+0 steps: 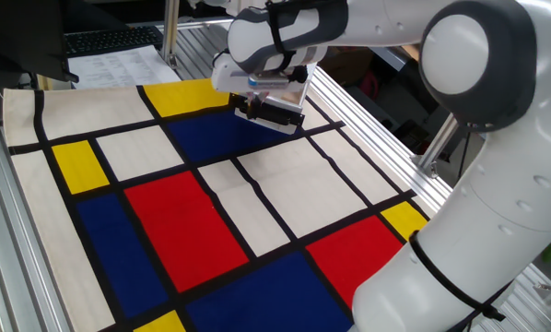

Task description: Use the gripper to push and close the drawer

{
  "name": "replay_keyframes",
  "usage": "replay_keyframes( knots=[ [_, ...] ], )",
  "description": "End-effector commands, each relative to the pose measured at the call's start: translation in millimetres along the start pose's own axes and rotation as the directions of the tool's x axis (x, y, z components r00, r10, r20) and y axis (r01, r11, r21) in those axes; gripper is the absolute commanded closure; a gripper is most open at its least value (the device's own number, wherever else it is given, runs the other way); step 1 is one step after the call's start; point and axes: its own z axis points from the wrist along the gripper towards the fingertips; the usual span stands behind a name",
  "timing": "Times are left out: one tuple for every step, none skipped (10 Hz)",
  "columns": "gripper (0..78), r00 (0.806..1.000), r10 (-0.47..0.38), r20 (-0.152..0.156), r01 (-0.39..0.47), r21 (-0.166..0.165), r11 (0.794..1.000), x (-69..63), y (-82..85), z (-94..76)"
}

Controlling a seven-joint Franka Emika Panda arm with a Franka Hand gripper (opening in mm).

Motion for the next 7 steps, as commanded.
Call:
replay_keyframes(
  knots=[
    [77.6,1.000,0.021,0.022,-0.021,-0.005,1.000,-12.4,-7.4,-3.1],
    [77.6,0.998,0.049,0.044,-0.050,0.006,0.999,-21.5,-13.0,-5.3],
    [77.6,0.998,0.054,0.044,-0.054,0.006,0.999,-22.6,-13.7,-5.3],
    [77.6,0.997,0.066,0.045,-0.066,0.008,0.998,-27.5,-20.0,-3.2],
    [77.6,0.996,0.076,0.049,-0.077,0.018,0.997,-30.2,-23.4,-2.3],
    [77.6,0.994,0.092,0.055,-0.094,0.032,0.995,-32.9,-26.0,-1.8],
    [77.6,0.994,0.092,0.055,-0.094,0.032,0.995,-32.9,-26.0,-1.8]
  ],
)
